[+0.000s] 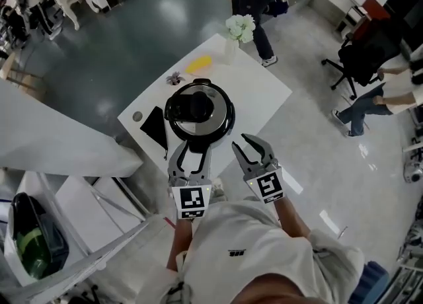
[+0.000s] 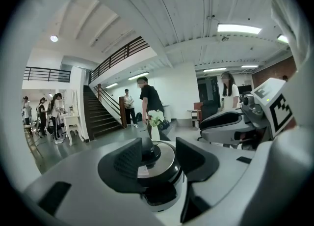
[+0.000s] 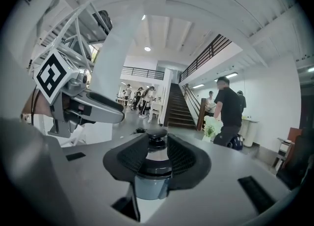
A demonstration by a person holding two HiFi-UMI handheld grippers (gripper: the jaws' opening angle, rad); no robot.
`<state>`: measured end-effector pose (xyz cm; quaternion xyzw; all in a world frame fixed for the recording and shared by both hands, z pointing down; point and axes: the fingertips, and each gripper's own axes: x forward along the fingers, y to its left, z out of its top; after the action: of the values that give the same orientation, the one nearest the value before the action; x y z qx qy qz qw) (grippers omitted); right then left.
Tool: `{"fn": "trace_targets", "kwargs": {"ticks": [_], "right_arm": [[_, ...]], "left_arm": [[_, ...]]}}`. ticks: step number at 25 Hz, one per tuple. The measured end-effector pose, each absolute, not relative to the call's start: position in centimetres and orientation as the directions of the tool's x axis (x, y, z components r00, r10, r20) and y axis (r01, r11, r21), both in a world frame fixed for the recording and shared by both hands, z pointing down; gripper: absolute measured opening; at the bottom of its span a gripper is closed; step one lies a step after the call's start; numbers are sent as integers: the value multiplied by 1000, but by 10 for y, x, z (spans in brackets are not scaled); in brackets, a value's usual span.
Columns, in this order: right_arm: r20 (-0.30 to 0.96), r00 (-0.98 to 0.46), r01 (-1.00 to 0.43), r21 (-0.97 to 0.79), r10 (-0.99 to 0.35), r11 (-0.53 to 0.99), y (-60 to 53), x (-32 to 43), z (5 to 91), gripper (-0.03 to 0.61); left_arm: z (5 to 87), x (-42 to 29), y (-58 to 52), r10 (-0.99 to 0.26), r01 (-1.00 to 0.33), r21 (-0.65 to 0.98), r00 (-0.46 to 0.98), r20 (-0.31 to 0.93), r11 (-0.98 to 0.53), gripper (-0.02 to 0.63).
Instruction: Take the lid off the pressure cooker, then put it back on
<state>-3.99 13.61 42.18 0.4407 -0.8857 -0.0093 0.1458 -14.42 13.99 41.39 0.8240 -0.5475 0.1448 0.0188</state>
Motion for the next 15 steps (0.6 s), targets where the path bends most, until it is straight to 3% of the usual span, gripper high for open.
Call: {"fn": "trace_targets", "kwargs": {"ticks": [15], "right_arm": [[297,-562,-770,151,-771,620,70,-51,442,124]], "left_arm": [[433,-155,67,-864,-905,-84,367,346,-418,242]]}}
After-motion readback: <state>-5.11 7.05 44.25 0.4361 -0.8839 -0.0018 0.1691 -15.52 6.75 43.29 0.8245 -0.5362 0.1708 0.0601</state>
